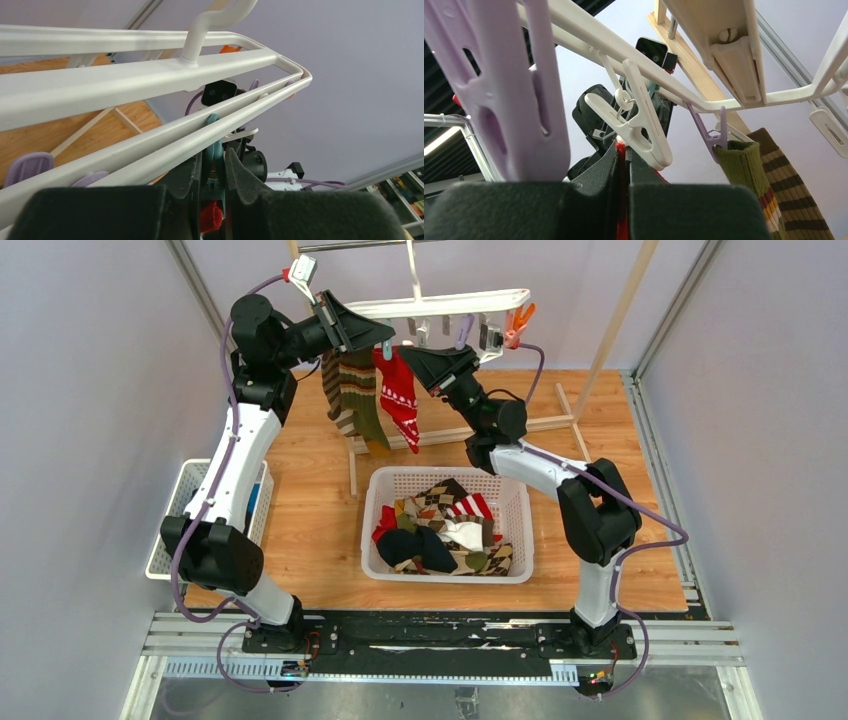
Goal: Clip the socks to the hanger
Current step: Clamp the sock onto the hanger.
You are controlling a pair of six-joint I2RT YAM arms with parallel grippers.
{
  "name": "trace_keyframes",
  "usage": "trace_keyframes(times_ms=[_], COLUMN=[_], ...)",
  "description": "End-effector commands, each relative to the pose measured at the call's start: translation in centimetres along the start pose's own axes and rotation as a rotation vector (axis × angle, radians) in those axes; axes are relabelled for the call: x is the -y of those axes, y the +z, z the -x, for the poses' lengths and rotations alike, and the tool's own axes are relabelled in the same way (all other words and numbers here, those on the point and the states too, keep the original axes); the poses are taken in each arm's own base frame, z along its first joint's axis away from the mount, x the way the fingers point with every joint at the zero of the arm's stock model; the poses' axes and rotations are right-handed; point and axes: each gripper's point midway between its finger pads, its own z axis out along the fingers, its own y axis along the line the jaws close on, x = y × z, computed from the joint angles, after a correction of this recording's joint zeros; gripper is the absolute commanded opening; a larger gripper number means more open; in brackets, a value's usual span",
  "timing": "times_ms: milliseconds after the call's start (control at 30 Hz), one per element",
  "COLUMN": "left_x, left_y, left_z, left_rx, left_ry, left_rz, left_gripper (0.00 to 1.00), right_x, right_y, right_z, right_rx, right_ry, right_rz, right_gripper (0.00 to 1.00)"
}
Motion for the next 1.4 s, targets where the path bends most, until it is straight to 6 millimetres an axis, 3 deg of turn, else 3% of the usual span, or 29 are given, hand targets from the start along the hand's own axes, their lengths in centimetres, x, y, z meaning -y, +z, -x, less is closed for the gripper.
trace_keyframes(times_ms=[0,533,733,933,1167,1367], left_x=[1.7,1.9,1.9,1.3,0.9,1.2], left_y=[-1.0,-1.5,-2.3,-3.7,-5.1,-5.5], left_z=[0.4,0.5,0.2,-1.4,-3.5,-4.4], left_rx=[0.009,0.017,0.023,0.016,-0.006,-0.025], left_ry=[0.043,0.046,0.045,0.018,-0.005,-0.019], left_rz=[-0.026,-0.021,-0.01,0.023,0.048,0.047], left_gripper=[0.18,0.65,0.73,0.74,0.76,0.76], right_x=[-1.6,-1.4,-0.6,0.6,1.0,0.9], right_y=[0.7,0.8,0.3,-1.7,-3.3,-3.9], right_z=[0.7,0.2,-0.4,-1.2,-1.4,0.4], right_rx=[0.031,0.013,-0.018,-0.062,-0.135,-0.133], right_ry=[-0.018,-0.022,-0.046,-0.109,-0.242,-0.308], right_rz=[0.068,0.063,0.011,-0.093,-0.165,-0.18], right_gripper=[0.0,0.01,0.28,0.67,0.74,0.76])
